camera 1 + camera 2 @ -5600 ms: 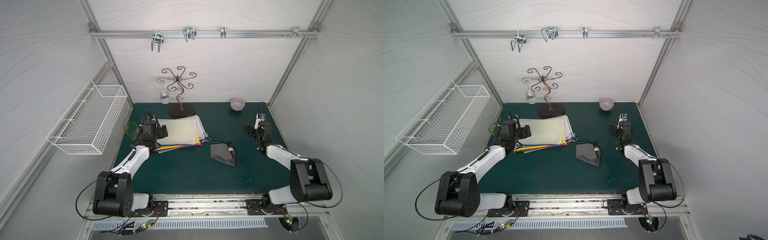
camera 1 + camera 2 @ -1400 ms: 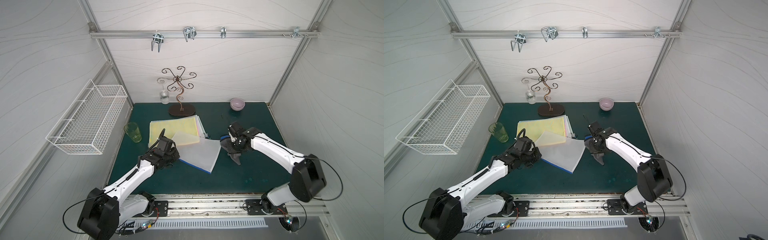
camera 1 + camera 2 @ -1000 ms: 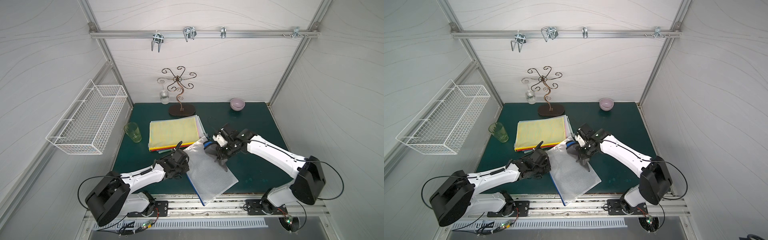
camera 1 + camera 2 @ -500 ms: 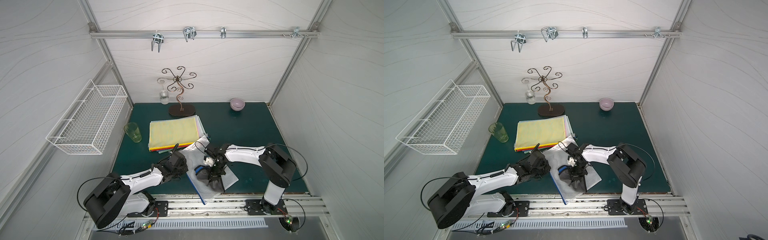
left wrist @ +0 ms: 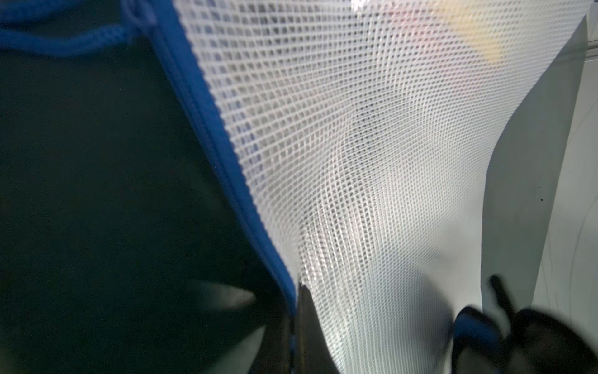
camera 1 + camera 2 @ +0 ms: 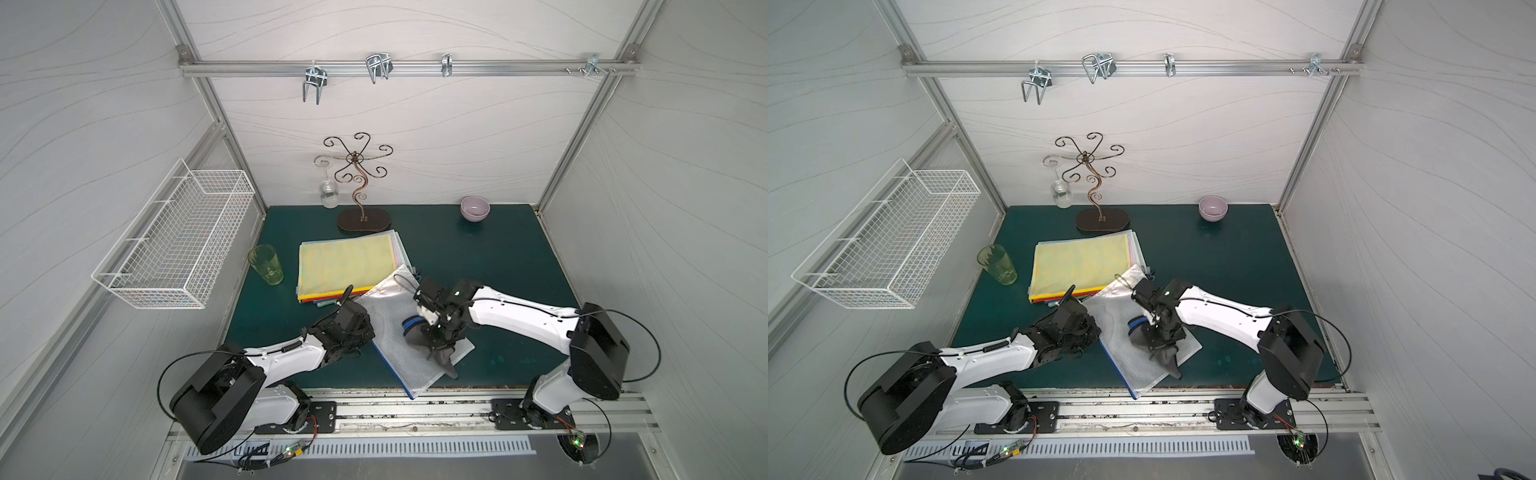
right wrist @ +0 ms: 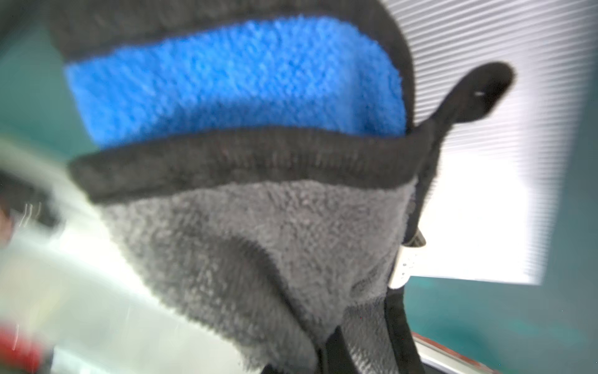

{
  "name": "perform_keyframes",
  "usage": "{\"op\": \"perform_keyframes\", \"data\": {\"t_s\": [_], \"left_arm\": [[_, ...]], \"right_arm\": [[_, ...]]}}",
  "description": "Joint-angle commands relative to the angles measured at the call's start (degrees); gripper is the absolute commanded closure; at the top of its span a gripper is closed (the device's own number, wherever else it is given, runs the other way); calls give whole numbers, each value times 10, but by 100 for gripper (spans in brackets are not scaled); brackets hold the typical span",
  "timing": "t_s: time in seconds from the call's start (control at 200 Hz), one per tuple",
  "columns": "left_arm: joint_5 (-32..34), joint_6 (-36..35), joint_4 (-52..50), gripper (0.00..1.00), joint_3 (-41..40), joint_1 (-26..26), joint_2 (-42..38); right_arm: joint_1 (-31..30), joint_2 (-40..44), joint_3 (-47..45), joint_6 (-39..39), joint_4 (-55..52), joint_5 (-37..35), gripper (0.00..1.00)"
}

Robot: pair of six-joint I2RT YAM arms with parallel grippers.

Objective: Wipe the document bag
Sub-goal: Wipe the dirt from the document bag.

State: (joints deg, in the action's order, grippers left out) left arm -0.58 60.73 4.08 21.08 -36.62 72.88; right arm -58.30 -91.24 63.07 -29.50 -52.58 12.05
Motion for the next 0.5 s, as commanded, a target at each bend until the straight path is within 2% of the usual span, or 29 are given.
{"op": "perform_keyframes", "data": {"t_s": [0.0, 0.07, 0.14, 0.235, 0.29, 0.34, 0.41, 0.495], "left_arm": [[21, 16, -6, 100, 19, 3, 21], [21, 17, -10, 100, 25, 3, 22], [24, 16, -15, 100, 28, 4, 25], [19, 14, -14, 100, 24, 3, 28], [16, 11, -18, 100, 21, 2, 29], [15, 8, -22, 100, 15, 1, 26], [15, 2, -32, 100, 7, 1, 16], [15, 0, -37, 100, -3, 1, 6]], "right_arm": [[-15, -38, -47, 1, 40, 163, 100], [-17, -57, -67, -11, 75, 185, 100], [2, -71, -81, -23, 70, 132, 100], [97, -46, -141, -60, 81, 74, 100], [154, -7, -157, -70, 52, -8, 100], [189, 37, -147, -72, 11, -96, 100], [204, 88, -106, -66, -20, -167, 100], [189, 90, -39, -34, -4, -150, 100]]}}
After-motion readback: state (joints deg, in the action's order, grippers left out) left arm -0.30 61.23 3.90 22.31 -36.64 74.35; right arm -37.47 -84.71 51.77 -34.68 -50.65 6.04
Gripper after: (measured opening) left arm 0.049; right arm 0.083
